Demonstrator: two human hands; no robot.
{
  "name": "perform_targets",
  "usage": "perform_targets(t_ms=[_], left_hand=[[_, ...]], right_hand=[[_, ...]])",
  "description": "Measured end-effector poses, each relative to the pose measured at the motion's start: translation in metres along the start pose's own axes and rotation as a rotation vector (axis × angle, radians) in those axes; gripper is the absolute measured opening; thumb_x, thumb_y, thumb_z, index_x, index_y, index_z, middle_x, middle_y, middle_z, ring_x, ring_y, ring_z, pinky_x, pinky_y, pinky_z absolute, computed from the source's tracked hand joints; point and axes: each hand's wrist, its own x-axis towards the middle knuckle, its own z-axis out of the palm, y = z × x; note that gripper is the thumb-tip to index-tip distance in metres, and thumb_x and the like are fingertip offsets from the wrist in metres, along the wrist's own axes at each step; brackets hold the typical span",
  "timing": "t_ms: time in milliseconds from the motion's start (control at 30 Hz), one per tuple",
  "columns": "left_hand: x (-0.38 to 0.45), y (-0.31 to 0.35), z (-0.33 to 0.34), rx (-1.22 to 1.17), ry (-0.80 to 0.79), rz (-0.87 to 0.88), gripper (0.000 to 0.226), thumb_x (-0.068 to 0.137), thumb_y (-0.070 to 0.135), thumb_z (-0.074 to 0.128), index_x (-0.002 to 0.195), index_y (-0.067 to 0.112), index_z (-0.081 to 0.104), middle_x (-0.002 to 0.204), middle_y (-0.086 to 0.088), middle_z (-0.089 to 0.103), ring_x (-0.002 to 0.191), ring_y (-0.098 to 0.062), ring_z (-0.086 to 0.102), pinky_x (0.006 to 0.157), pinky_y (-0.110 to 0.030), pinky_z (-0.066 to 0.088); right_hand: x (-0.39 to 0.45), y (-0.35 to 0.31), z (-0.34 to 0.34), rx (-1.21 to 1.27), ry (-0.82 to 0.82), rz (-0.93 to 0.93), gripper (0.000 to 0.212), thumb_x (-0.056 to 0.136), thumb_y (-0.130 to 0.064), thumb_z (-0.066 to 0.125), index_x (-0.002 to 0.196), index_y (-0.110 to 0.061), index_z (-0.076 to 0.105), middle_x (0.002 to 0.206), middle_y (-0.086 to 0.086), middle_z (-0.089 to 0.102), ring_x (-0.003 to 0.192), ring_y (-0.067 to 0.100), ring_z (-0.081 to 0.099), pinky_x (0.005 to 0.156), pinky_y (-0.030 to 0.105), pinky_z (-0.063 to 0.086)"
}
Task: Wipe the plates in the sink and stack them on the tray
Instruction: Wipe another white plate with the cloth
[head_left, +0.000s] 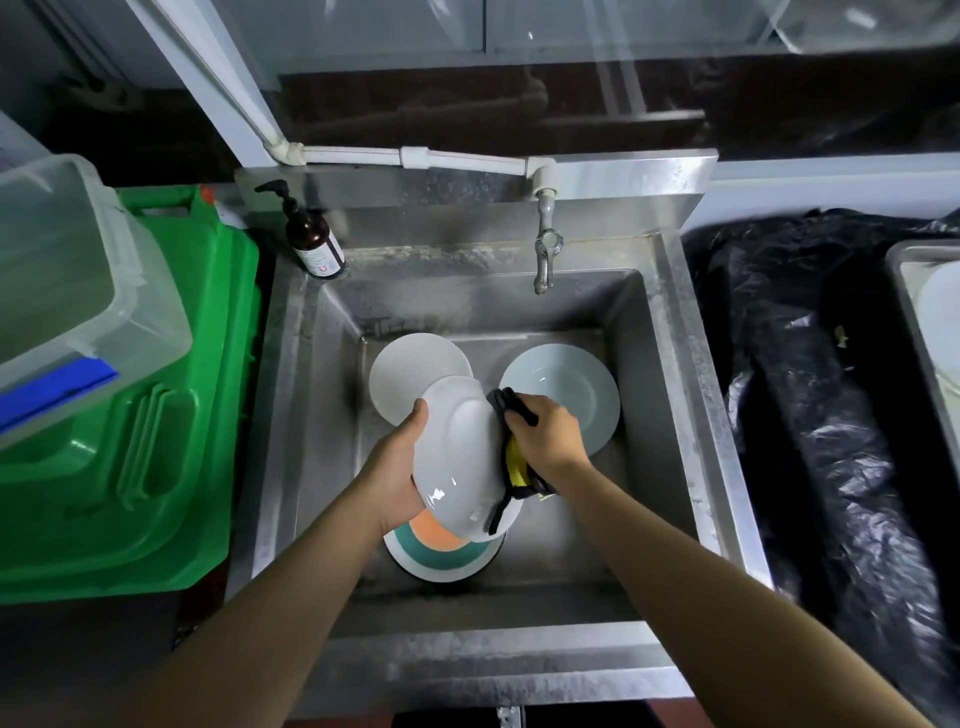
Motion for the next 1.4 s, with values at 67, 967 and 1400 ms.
perform_targets(t_ms=[67,967,1400], left_hand=[[0.002,0.002,0.005,-0.005,0.004,-0.005,0.071,0.096,0.062,0.043,0.145,0.012,0.053,0.139,-0.017,0.063,0.130,-0.035,0.059,0.114,-0.051,0.040],[0.003,0.008,-0.013,-0.095,-0.020,0.106,0.064,0.106,0.057,0.023,0.140,0.015,0.057,0.138,-0.012,0.064,0.127,-0.028,0.062,0.105,-0.047,0.045],[0.023,0.011,-0.007,-0.307,0.168,0.084,0.089,0.093,0.075,0.040,0.140,0.001,0.053,0.128,-0.030,0.064,0.109,-0.043,0.066,0.092,-0.051,0.055]], right_hand=[[-0.016,-0.011,0.012,-0.007,0.086,-0.225,0.025,0.093,-0.019,0.064,0.116,-0.017,0.073,0.114,0.002,0.070,0.104,0.020,0.062,0.092,0.024,0.046],[0.000,0.027,0.015,-0.108,0.165,-0.311,0.028,0.090,-0.015,0.063,0.116,-0.015,0.071,0.120,0.002,0.066,0.107,0.029,0.061,0.095,0.031,0.045],[-0.077,0.002,0.062,-0.037,0.212,-0.621,0.025,0.093,-0.018,0.065,0.118,-0.017,0.070,0.129,0.000,0.061,0.107,0.028,0.055,0.097,0.034,0.045]])
